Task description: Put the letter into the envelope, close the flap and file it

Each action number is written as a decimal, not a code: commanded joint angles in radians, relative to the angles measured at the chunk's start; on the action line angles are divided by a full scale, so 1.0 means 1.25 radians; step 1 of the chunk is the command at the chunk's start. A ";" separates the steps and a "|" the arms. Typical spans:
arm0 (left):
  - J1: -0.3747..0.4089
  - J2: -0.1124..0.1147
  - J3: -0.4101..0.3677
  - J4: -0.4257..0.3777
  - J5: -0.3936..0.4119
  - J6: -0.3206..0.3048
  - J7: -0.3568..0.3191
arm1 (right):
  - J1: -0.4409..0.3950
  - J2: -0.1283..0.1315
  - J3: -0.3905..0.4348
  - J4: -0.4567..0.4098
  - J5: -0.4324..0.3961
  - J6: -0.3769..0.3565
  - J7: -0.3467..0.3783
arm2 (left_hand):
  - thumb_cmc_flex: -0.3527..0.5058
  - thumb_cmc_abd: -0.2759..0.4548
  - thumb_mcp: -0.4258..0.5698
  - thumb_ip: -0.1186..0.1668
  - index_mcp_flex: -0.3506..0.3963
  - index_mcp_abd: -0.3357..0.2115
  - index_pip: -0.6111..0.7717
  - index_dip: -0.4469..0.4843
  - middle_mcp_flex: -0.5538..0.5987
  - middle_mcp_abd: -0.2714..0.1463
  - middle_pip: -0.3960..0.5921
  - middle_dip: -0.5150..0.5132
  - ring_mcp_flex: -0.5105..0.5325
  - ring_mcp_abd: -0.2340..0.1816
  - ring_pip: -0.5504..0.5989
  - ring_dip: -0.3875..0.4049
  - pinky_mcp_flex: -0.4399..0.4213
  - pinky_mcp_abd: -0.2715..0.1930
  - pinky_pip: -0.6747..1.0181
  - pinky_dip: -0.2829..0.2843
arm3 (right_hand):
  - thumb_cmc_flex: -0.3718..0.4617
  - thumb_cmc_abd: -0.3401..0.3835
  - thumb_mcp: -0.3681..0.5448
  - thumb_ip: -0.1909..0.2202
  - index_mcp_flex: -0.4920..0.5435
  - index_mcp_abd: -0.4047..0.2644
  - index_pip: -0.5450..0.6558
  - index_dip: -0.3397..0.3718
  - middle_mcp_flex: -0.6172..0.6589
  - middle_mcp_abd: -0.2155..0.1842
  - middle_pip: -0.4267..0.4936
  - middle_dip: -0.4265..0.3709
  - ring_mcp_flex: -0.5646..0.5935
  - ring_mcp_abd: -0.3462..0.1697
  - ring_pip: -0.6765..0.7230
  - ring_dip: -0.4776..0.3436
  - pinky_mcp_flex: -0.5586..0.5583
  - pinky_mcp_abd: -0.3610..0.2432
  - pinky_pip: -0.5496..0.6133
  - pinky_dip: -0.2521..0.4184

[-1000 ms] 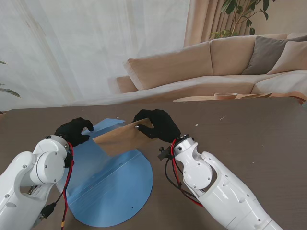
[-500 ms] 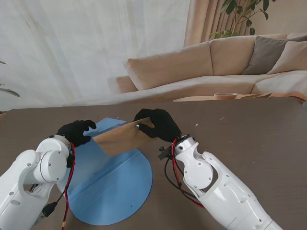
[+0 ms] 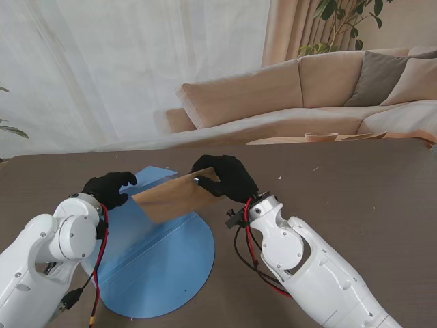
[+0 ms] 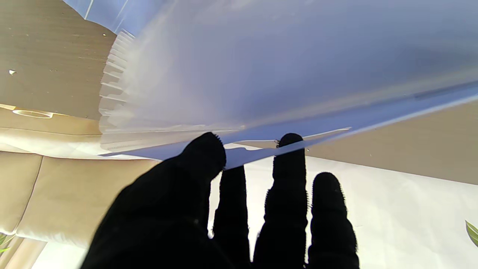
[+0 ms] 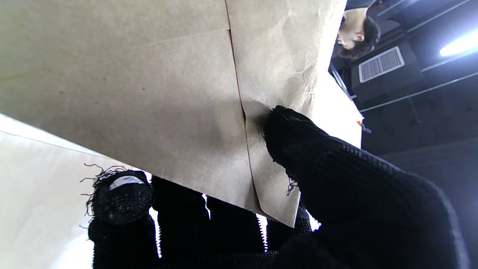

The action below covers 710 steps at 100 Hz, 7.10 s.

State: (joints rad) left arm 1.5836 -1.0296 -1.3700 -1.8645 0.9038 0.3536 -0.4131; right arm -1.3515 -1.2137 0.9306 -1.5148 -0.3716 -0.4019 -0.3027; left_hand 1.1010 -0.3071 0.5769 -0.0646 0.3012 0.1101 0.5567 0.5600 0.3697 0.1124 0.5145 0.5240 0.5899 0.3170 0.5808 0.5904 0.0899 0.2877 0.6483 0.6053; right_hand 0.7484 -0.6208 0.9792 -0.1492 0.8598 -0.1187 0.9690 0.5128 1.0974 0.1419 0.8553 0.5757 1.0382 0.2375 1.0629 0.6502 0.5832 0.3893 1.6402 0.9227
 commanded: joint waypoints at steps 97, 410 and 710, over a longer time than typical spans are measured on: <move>-0.025 -0.007 0.005 -0.007 -0.122 0.009 -0.001 | 0.064 -0.035 -0.058 0.089 -0.071 -0.078 -0.100 | 0.064 -0.058 0.035 -0.009 -0.026 0.060 0.021 0.021 -0.135 0.047 0.114 0.169 0.020 -0.175 0.464 0.471 -0.001 0.028 0.364 0.301 | 0.026 0.075 -0.017 -0.012 0.030 -0.146 0.025 0.021 -0.005 -0.069 -0.047 -0.037 -0.035 -0.043 -0.069 -0.032 -0.016 -0.038 -0.013 -0.007; -0.055 -0.012 0.044 -0.078 -0.359 0.135 0.001 | 0.293 -0.037 -0.301 0.357 -0.388 -0.066 -0.301 | 0.111 -0.001 -0.028 -0.010 -0.068 0.093 0.062 0.039 -0.154 0.058 0.059 0.139 0.016 -0.161 0.451 0.466 -0.006 0.027 0.361 0.271 | -0.123 -0.095 0.126 -0.010 -0.097 -0.132 0.010 -0.193 -0.081 -0.133 -0.143 -0.079 -0.128 -0.106 -0.168 -0.046 -0.068 -0.109 -0.062 0.005; -0.024 -0.037 0.060 0.073 -0.170 -0.048 0.175 | -0.186 0.070 0.133 -0.174 -0.460 0.239 -0.081 | 0.097 -0.018 -0.037 -0.015 -0.065 0.085 0.077 0.041 -0.154 0.048 0.062 0.144 -0.010 -0.154 0.408 0.449 -0.013 0.016 0.343 0.262 | -0.323 -0.008 -0.072 0.069 -0.254 -0.060 -0.337 -0.164 -0.259 -0.159 0.061 0.131 -0.248 -0.124 -0.005 0.091 -0.124 -0.148 -0.046 0.052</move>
State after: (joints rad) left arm 1.5253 -1.0675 -1.3139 -1.7787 0.6928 0.2994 -0.1781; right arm -1.5536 -1.1320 1.0927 -1.7257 -0.9553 -0.1122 -0.4179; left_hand 1.1758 -0.3575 0.5380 -0.0690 0.2500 0.2286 0.6277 0.5993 0.2011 0.1797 0.6027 0.6999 0.5780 0.1585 1.0672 1.1438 0.0902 0.3240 1.0850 0.9466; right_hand 0.3795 -0.6428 0.8869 -0.0852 0.5630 -0.1988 0.5579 0.3229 0.8214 -0.0621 0.9421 0.7490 0.7603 0.0717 1.0692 0.7780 0.4435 0.1924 1.5901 0.9927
